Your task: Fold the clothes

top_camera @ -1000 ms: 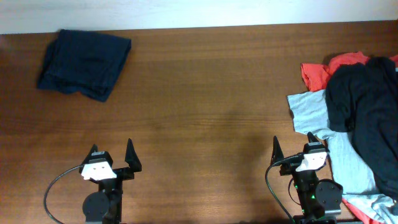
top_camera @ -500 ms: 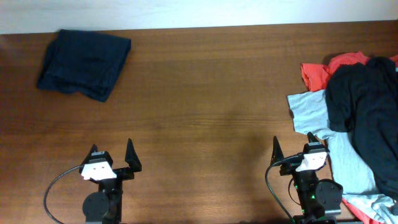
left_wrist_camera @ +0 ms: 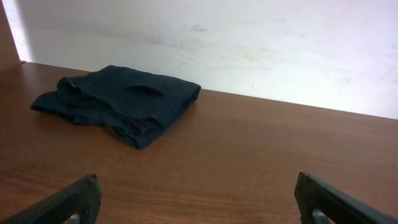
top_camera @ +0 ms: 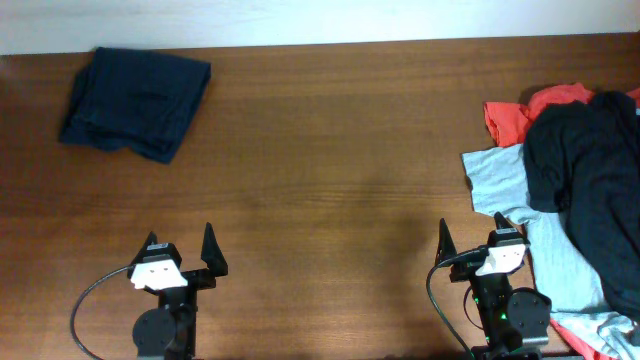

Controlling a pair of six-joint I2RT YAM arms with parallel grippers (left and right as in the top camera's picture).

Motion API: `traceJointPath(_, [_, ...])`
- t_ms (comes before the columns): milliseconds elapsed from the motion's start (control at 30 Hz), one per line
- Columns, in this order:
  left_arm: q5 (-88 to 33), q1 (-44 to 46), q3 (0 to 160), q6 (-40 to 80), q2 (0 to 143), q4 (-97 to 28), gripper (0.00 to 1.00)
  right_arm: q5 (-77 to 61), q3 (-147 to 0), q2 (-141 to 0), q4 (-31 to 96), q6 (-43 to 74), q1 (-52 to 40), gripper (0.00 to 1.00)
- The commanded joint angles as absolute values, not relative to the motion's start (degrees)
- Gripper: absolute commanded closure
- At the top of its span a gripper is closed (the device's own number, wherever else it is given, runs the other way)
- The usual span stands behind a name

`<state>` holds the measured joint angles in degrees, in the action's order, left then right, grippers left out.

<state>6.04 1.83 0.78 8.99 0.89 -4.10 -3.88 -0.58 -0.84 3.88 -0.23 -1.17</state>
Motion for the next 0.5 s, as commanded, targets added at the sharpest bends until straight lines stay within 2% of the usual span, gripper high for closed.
traceJointPath(0, [6.3,1.6,0.5,8.1,0.4,-4.1,0.01,-3.2,-0.3,-0.3,4.2,-0.1,-1.6,0.01])
traceJointPath(333, [6.3,1.6,0.5,8.1,0.4,-4.1,0.01,-3.2,-0.3,-0.3,4.2,-0.2,-1.6,0.01])
traceJointPath(467, [6.3,1.6,0.5,8.0,0.4,-4.1,0.01,2.3,-0.3,-0.3,3.9,-3.0,-1.5,0.01])
